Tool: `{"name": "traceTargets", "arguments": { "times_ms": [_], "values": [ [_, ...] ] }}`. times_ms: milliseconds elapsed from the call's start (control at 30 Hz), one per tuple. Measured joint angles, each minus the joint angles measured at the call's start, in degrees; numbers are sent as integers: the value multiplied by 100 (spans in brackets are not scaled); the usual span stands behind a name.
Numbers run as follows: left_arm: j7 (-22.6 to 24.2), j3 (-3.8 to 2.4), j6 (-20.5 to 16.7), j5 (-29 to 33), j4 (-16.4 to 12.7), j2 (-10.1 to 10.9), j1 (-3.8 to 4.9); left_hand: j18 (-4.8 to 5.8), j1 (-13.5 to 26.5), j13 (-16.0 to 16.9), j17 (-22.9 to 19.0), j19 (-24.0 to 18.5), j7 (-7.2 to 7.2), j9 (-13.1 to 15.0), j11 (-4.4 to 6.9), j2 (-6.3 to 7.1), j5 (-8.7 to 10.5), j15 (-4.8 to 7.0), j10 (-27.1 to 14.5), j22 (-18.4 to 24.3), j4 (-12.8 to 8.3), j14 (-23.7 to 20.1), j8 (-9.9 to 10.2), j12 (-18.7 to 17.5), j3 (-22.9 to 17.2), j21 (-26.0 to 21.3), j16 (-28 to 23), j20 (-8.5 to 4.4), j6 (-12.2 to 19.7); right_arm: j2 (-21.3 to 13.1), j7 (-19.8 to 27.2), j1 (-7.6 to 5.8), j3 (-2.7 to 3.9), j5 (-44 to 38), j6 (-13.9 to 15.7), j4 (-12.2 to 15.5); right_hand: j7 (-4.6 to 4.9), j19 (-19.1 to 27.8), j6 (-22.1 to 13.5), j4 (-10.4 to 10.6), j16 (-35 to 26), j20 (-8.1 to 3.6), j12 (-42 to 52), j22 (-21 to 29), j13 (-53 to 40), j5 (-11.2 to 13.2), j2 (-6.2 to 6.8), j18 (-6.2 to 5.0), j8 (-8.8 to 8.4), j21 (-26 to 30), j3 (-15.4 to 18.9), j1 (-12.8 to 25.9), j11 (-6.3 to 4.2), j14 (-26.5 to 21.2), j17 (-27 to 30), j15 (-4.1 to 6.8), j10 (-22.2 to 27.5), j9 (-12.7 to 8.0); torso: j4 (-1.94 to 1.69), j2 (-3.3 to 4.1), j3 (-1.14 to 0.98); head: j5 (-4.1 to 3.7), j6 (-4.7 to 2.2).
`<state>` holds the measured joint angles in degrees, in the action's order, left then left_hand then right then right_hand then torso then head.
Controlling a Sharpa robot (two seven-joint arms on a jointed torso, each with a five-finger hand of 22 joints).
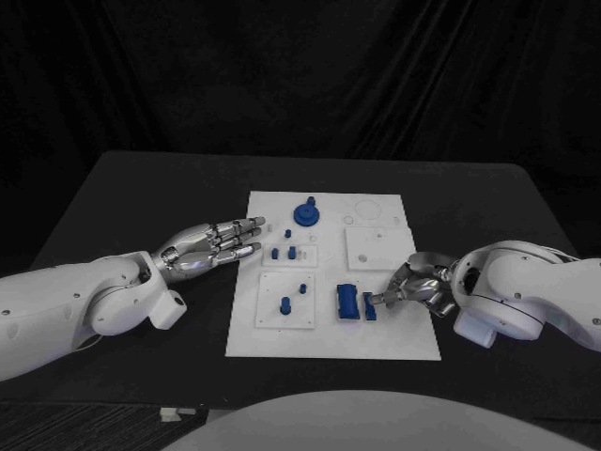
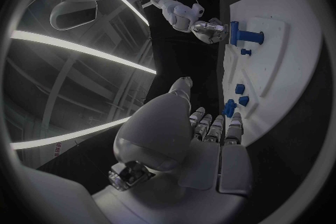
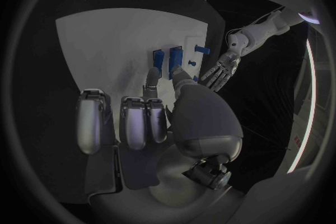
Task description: Assemble the parts on the task board
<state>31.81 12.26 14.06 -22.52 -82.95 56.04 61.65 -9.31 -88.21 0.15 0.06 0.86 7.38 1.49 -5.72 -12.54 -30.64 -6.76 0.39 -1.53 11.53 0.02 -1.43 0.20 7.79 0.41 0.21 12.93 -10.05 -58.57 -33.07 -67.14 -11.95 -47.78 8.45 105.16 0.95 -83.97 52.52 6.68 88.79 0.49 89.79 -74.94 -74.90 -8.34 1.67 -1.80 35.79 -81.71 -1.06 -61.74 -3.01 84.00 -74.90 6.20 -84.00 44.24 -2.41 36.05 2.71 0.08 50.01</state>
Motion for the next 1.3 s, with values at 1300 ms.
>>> {"name": "traceTargets", "arguments": {
  "times_ms": [1300],
  "values": [
    [2,0,-2,0,-4,5,-4,0,0,0,4,0,0,0,0,0,-21,0,0,-5,-32,0,0,0,1,0,0,0,0,49,154,196,-3,-1633,-600,67,-178,-8,-11,344,-1,-110,0,2,-3,507,217,0,1734,2,247,-591,-113,10,0,93,-10,2053,-5,1,1,-5,0]
  ]
}}
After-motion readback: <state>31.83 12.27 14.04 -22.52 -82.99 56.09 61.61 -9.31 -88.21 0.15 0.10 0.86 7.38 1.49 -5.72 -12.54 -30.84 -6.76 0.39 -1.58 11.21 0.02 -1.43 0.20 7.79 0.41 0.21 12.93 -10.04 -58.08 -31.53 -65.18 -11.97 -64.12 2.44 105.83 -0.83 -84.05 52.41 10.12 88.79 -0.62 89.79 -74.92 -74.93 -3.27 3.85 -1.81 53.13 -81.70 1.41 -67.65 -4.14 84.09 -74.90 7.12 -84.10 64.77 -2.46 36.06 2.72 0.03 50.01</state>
